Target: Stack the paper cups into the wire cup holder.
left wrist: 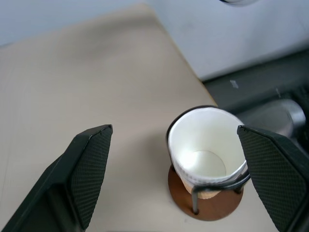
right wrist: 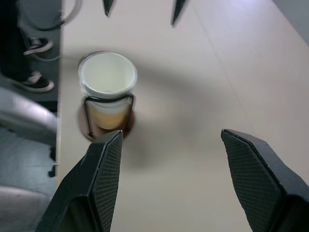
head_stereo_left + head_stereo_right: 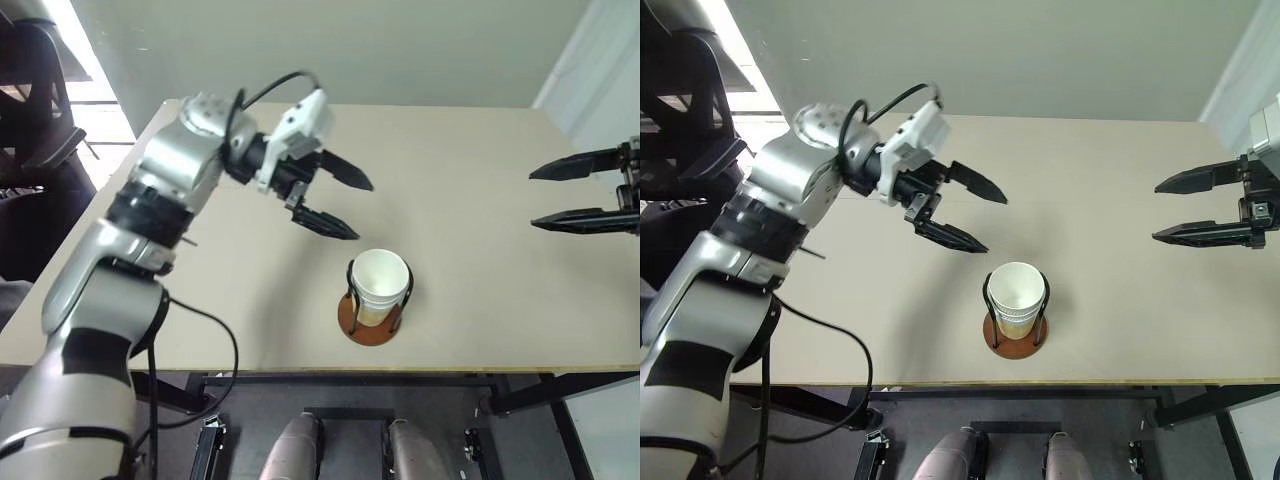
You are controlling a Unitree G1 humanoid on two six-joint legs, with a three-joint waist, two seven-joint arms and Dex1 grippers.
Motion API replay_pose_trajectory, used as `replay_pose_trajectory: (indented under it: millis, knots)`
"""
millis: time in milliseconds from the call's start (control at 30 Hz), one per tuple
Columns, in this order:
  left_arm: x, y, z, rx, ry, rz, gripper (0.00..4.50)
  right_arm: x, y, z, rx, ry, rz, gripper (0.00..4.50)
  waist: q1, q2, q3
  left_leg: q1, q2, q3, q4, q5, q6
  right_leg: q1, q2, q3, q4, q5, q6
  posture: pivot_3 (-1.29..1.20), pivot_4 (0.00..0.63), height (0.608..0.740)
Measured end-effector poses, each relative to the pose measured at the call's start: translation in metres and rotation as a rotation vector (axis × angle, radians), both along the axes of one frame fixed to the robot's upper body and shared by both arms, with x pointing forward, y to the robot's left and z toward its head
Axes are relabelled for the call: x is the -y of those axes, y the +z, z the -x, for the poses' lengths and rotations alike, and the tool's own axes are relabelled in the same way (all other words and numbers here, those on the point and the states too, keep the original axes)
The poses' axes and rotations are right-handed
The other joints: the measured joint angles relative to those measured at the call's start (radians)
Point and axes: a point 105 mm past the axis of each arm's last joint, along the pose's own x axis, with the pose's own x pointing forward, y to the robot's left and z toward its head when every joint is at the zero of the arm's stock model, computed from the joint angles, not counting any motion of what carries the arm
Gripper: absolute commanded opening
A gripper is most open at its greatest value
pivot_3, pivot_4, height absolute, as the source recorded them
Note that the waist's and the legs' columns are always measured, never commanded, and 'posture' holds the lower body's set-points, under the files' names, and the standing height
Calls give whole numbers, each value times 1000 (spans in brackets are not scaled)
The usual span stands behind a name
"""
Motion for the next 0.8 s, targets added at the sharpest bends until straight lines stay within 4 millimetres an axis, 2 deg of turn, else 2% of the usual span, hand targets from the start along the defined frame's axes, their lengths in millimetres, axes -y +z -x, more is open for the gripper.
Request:
replay_pose_trajectory:
  millis: [100, 200, 333, 500, 800]
  knots:
    - [-19, -6, -14, -42, 174, 103, 4435, 3, -14, -16, 8, -86, -56, 3292, 1, 0, 0, 4, -1, 0, 0, 2, 1, 4, 0, 0, 0, 1, -1, 0, 150, 740]
    - [-37, -3, -27, -37, 336, 203, 4435, 7, -27, -32, 12, -195, -148, 3292, 2, 0, 0, 9, -1, 0, -1, 4, 1, 9, 0, 1, -1, 2, -3, 0, 150, 740]
    - [-58, -5, -42, -38, 510, 303, 4435, 9, -37, -50, 45, -318, -264, 3292, 0, 0, 0, 18, -1, 0, -4, 5, -1, 14, 0, 2, -1, 3, -4, 0, 150, 740]
    - [-72, -19, -53, -58, 639, 346, 4435, 10, -47, -71, 86, -453, -388, 3292, -5, 0, 0, 21, -1, 0, -9, 7, -4, 14, 1, 3, -1, 6, -8, 0, 150, 740]
    - [-81, -17, -67, -60, 764, 475, 4435, 10, -76, -96, 96, -622, -490, 3292, -4, 0, 0, 24, -1, 0, -20, 8, -7, 12, 1, 3, -3, 4, -7, 0, 150, 740]
